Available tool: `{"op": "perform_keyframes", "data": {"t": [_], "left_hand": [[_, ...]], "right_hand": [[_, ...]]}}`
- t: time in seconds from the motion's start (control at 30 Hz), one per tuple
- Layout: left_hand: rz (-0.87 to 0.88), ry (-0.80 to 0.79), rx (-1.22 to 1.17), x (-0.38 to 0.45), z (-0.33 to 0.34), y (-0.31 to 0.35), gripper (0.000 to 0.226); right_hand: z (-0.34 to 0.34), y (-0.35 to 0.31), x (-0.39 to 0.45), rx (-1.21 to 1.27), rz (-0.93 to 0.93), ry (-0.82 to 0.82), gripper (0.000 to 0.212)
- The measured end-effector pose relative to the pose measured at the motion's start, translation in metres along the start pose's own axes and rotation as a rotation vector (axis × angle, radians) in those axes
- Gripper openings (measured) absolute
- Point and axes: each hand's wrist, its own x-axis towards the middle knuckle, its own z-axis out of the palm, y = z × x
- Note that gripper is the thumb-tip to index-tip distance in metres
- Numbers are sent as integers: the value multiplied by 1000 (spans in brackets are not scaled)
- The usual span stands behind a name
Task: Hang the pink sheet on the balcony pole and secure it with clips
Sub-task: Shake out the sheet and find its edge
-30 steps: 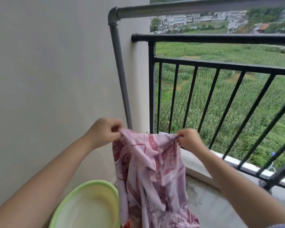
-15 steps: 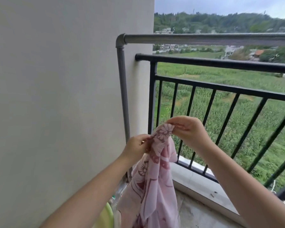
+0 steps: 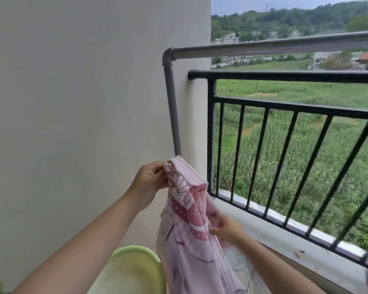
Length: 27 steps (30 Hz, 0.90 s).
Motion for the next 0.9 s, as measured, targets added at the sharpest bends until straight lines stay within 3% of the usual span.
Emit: {"op": "perform_keyframes", "data": {"t": [0.1,0.17,0.27,0.33,0.43,0.5,0.53,0.57,0.63,0.67,0.73,0.8,0.9], "left_hand": [[-10,13,31,1,-4,3,26],[1,32,48,2,-6,5,31],[-23,2,209,5,-26,12,59],[-121,-104,519,10,-46,13,61],[-409,-561,1412,18,-59,10,30],[-479,-743,1722,26,-47,1,32],[-434,-739,1709,30,-37,-5,38],[-347,-618,1553,35,-26,-8,37],[-152,-258,1008,38,1,-2,23],[-105,-176,698,38,12,3,18],[-90,-167,242,39,22,7,17],[-129,-192,63,41,25,5,17],[-95,-116,72,47,29,-4,14]], "right_hand": [[0,-24,3,73,-100,-21,1],[-3,-32,6,27,-122,-26,19],[-32,-36,5,-113,-120,28,19],[-66,-39,2,-238,-157,52,20],[-114,-60,-10,-285,-248,162,18],[-133,-83,-19,-330,-370,250,17],[-139,-95,-25,-339,-452,296,17],[-142,-106,-31,-343,-548,345,17],[-146,-122,-43,-320,-712,434,16],[-146,-126,-48,-306,-776,474,14],[-146,-126,-56,-299,-876,557,16],[-143,-117,-63,-308,-922,566,20],[-131,-100,-64,-302,-925,582,18]]}}
